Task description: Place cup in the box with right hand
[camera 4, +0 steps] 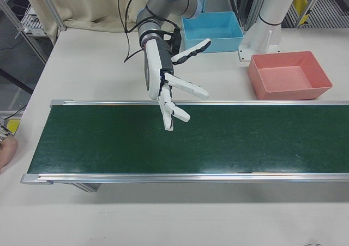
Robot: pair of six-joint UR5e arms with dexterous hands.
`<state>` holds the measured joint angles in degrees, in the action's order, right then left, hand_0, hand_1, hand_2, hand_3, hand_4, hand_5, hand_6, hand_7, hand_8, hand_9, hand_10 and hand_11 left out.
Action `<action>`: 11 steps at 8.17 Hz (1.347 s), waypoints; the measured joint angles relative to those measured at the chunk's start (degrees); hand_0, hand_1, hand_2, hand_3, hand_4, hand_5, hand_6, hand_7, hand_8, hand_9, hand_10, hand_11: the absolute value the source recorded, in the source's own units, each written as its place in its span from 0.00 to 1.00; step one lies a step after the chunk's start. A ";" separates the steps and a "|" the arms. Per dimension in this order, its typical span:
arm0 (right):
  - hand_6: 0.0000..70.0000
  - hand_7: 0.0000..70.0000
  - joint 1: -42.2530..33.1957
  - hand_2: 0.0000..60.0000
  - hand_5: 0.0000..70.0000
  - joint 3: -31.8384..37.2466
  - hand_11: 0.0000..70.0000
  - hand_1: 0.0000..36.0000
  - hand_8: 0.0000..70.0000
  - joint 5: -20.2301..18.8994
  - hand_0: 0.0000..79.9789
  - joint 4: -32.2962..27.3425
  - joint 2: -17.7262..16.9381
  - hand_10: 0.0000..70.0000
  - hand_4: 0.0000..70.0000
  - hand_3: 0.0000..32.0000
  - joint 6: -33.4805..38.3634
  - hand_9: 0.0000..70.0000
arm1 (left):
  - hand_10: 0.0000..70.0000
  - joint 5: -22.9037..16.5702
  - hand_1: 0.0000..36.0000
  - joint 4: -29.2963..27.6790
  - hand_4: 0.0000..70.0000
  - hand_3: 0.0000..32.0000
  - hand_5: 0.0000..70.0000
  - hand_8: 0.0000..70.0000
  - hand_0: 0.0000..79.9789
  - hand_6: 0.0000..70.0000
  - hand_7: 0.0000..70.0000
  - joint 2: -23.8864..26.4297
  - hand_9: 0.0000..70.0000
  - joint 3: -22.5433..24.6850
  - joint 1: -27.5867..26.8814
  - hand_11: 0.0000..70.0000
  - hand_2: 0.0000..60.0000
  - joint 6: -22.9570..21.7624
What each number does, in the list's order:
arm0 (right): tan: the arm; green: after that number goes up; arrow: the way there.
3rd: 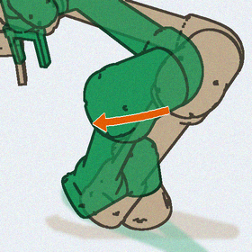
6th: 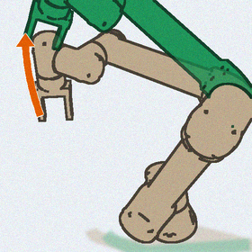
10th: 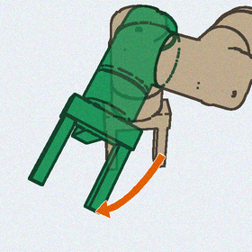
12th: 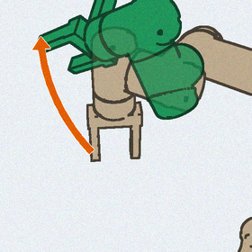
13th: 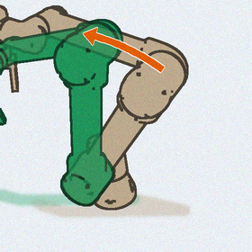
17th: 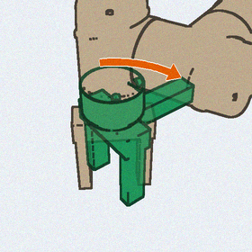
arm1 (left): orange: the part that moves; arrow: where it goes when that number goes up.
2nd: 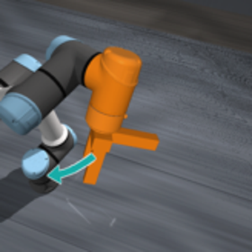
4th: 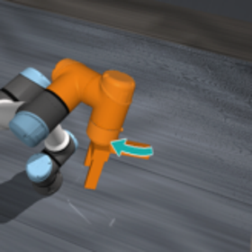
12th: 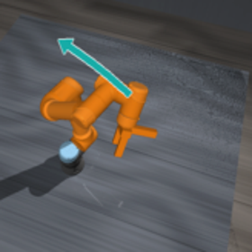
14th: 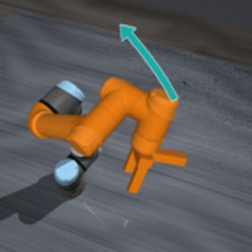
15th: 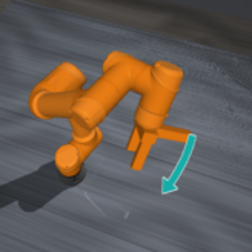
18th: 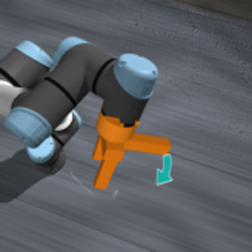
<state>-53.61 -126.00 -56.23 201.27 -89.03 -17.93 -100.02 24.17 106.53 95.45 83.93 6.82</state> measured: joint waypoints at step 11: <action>0.06 0.39 -0.36 0.00 0.02 -0.11 0.09 0.00 0.04 -0.02 0.54 0.17 -0.01 0.06 0.35 0.21 0.00 0.12 | 0.00 0.00 0.00 0.00 0.00 0.00 0.00 0.00 0.00 0.00 0.00 -0.01 0.00 0.00 0.00 0.00 0.00 0.03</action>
<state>-53.96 -126.11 -56.25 201.45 -89.04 -17.93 -100.02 24.17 106.52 95.45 83.94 6.85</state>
